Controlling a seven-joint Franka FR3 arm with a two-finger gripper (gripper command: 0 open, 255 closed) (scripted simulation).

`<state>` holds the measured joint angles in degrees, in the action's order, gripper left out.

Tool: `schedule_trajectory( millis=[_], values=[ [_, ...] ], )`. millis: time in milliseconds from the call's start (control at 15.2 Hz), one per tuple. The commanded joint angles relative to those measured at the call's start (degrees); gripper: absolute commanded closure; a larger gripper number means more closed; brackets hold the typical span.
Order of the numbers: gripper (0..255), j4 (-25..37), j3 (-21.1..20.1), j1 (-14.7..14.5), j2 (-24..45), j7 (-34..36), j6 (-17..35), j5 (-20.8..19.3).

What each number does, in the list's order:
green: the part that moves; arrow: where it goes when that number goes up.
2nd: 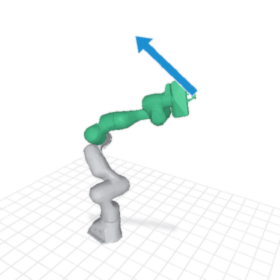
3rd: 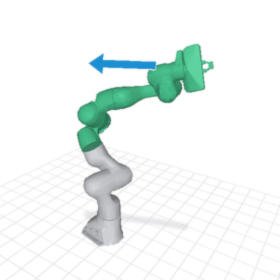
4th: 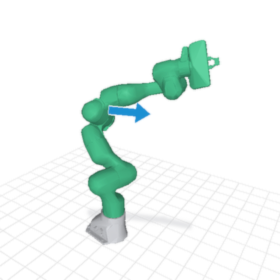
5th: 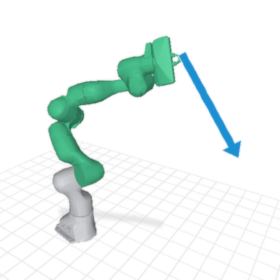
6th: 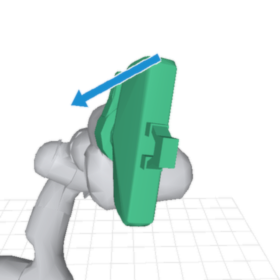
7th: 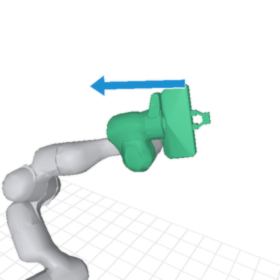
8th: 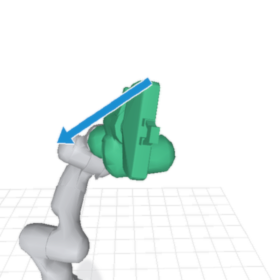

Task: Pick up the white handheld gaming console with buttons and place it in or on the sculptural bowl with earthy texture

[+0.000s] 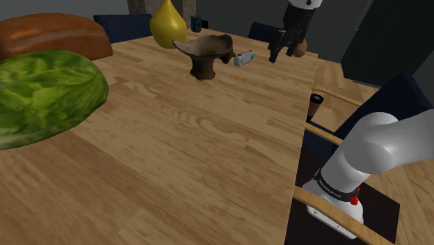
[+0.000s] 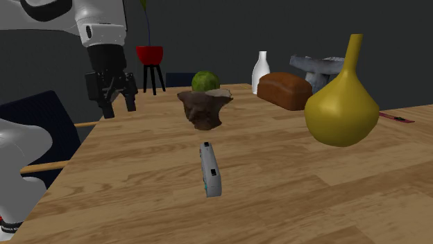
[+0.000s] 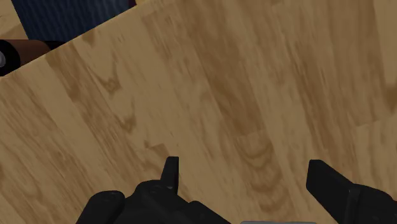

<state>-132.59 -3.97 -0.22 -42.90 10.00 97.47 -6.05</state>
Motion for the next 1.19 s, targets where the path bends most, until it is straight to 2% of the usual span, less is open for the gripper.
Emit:
schedule_trajectory(
  millis=[0, 528, 792, 1122],
  values=[
    [0, 0.0, 0.0, 0.0, 0.0, 0.0, 0.0, 0.0],
    [0, 14.4, -5.1, 8.25, 20.99, 26.21, 2.58, 2.49],
    [0, 22.62, -5.63, 11.38, 30.68, 38.35, 2.3, 2.75],
    [0, 32.73, -4.37, 14.29, 41.47, 52.19, 1.22, 3.39]
  ],
)
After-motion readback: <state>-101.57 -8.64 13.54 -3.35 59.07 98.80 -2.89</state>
